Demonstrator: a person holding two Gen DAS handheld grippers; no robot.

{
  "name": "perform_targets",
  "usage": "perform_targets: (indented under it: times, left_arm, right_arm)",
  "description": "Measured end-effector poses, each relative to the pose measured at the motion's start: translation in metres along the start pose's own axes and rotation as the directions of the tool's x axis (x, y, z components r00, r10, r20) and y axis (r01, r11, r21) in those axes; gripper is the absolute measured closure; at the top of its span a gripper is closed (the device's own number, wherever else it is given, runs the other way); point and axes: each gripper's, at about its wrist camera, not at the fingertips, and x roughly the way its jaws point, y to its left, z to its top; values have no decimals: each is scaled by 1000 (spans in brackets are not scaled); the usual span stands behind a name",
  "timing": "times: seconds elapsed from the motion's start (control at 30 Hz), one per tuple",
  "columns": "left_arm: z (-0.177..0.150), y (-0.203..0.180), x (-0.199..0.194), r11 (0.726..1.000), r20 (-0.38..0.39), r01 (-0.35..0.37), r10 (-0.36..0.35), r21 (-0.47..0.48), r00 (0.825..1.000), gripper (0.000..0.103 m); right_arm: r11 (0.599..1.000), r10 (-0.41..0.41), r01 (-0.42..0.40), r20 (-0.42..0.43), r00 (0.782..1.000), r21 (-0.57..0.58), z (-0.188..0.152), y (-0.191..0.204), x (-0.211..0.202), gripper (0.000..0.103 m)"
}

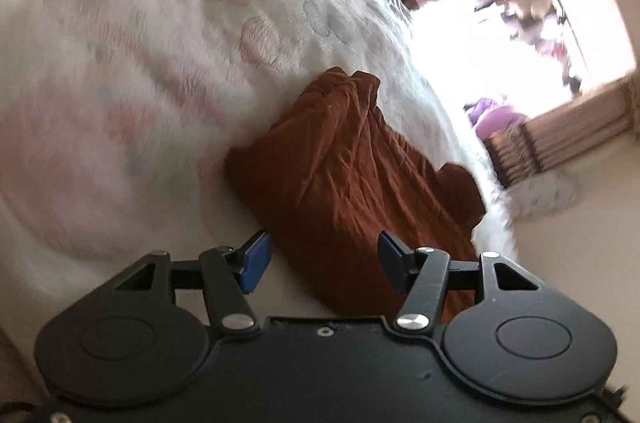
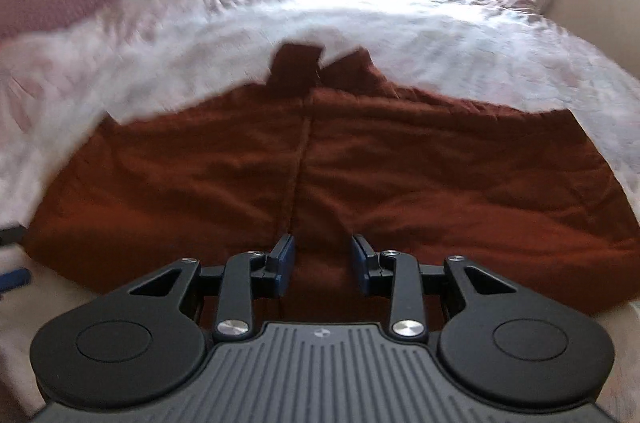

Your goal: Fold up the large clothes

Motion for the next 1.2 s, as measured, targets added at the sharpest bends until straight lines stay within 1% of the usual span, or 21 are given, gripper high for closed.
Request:
perform_targets:
  times: [0.07, 0.1, 0.2, 0.33, 0.47, 0.63, 0.7, 0.8, 0.9, 1.0, 1.07, 1.1, 1.2]
  left_arm:
    - [-3, 3, 5, 1000, 16, 4, -3, -28, 1000, 44]
    - [-4, 5, 9, 999, 24, 7, -5, -48, 1000, 44]
    - [-6, 16, 19, 991, 47, 28, -22, -130, 999, 44]
    - [-3, 24, 28, 982, 97, 34, -17, -183, 995, 43]
    - [6, 32, 42, 972, 124, 49, -21, -228, 992, 43]
    - [16, 39, 65, 968, 130, 66, -35, -243, 991, 41]
    - [13, 39, 70, 973, 137, 64, -34, -221, 990, 41]
    - [12, 35, 71, 983, 138, 43, -18, -179, 990, 41]
    - [14, 29, 69, 985, 128, 41, -19, -169, 992, 47]
    - [18, 24, 69, 989, 127, 37, -18, -143, 992, 50]
    - [20, 23, 70, 989, 132, 32, -13, -142, 991, 59]
    - [20, 23, 70, 989, 135, 40, -21, -139, 991, 67]
    - [26, 16, 68, 993, 137, 57, -43, -101, 990, 73]
  right_arm:
    - [999, -35, 34, -15, 999, -38, -5, 8, 7, 64]
    - [998, -41, 39, -26, 999, -42, -6, 9, 11, 64]
    - [1000, -24, 24, -45, 999, -10, -5, 4, 14, 64]
    - [1000, -4, 4, -61, 998, -6, -5, 1, 15, 64]
    - [1000, -8, 7, -65, 998, -1, -9, 5, 17, 64]
    - [1000, -25, 24, -70, 997, -8, -10, 7, 24, 64]
    - [999, -29, 28, -69, 997, -17, -12, 9, 27, 64]
    - [999, -32, 30, -56, 998, -30, -16, 10, 31, 64]
    - [998, -40, 38, -46, 998, -42, -20, 12, 33, 64]
    - [998, -47, 45, -37, 998, -51, -21, 13, 33, 64]
    - [997, -47, 45, -35, 998, -56, -21, 13, 33, 64]
    - [998, -45, 43, -36, 998, -56, -21, 13, 33, 64]
    - [998, -34, 32, -39, 999, -52, -20, 11, 32, 64]
